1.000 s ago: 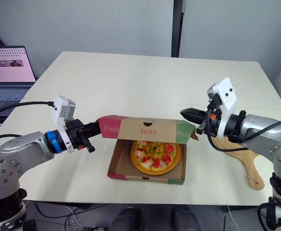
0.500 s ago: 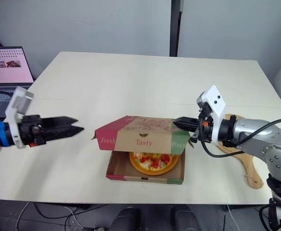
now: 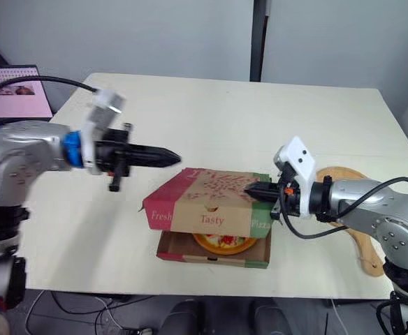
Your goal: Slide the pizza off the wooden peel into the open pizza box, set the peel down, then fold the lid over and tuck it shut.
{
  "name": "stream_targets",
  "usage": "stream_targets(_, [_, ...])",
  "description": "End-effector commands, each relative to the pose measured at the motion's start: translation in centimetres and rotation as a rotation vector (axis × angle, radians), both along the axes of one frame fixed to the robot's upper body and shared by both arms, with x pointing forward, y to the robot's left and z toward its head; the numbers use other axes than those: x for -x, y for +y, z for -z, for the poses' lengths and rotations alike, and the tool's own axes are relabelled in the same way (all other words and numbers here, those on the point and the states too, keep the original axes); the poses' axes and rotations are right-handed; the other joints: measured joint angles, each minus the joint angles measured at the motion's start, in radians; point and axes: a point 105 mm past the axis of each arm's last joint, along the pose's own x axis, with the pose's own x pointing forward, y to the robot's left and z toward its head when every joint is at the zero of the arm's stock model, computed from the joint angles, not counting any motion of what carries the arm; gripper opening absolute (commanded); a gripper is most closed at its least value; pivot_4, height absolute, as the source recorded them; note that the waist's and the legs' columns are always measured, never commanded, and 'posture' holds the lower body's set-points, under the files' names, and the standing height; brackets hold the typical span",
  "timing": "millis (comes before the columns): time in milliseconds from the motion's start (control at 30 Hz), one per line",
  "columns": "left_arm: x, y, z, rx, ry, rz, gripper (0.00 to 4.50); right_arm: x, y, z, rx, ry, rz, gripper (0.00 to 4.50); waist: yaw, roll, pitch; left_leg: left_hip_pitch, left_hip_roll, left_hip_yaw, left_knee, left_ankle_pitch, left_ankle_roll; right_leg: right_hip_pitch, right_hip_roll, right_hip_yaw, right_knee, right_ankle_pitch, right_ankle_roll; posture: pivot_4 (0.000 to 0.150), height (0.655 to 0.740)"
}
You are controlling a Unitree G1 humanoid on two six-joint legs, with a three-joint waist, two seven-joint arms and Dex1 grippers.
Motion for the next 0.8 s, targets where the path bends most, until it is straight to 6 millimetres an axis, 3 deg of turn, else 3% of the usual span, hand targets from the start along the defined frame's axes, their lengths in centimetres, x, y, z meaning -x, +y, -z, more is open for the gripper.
stream_targets(33, [0.3, -0.8, 0.7, -0.071, -0.043, 0.092, 0.02, 0.5, 0.3, -0.4, 0.013, -0.044, -0.018, 0.00, -0.006, 0.000, 0.000, 0.001, 0.001, 0.000, 0.000, 0.000, 0.000, 0.000, 0.001, 0.000, 0.001, 0.000, -0.001, 0.150, 0.7343])
stream_targets(133, [0.5, -1.2, 2.9, -0.145, -0.032, 0.145, 0.02, 0.7, 0.2, -0.1, 0.028, -0.064, -0.002, 0.00, -0.006, 0.000, 0.000, 0.001, 0.004, -0.002, 0.000, 0.000, 0.000, 0.000, 0.005, 0.000, 0.002, -0.001, -0.001, 0.150, 0.7343])
stream_targets(267, [0.6, -0.8, 5.1, -0.199, -0.010, 0.166, 0.02, 0.5, -0.5, -1.2, -0.006, -0.132, 0.048, 0.00, -0.004, 0.000, 0.000, 0.001, 0.004, -0.002, 0.000, 0.000, 0.000, 0.000, 0.005, 0.000, 0.002, -0.001, -0.002, 0.150, 0.7343])
stream_targets(433, [0.5, -0.3, 6.0, -0.218, -0.014, 0.175, 0.02, -0.1, -3.7, -1.2, 0.073, -0.175, 0.161, 0.00, 0.008, 0.000, 0.000, 0.000, 0.003, -0.001, 0.002, 0.000, 0.000, 0.000, 0.004, 0.000, 0.001, -0.001, -0.002, 0.150, 0.7343])
stream_targets(567, [0.3, -0.2, 5.8, -0.198, -0.023, 0.165, 0.02, 1.0, -6.2, 2.4, 0.255, -0.133, 0.185, 0.00, 0.018, 0.000, 0.000, 0.000, 0.002, -0.002, 0.002, 0.000, 0.001, 0.001, 0.003, -0.001, 0.000, -0.001, -0.001, 0.150, 0.7343])
stream_targets(700, [-0.1, -0.2, 5.3, -0.181, -0.040, 0.147, 0.02, 2.3, -6.4, 5.4, 0.303, -0.075, 0.136, 0.00, 0.011, 0.000, 0.000, 0.000, 0.002, -0.001, 0.003, 0.000, 0.001, 0.001, 0.003, 0.000, 0.001, -0.001, -0.001, 0.150, 0.7343])
stream_targets(800, [-0.1, -0.1, 5.1, -0.175, -0.042, 0.142, 0.02, 3.2, -5.3, 6.3, 0.267, -0.059, 0.084, 0.00, 0.001, 0.000, 0.000, 0.002, 0.003, -0.002, 0.004, 0.000, 0.001, 0.002, 0.004, 0.000, 0.002, -0.001, -0.001, 0.150, 0.7343])
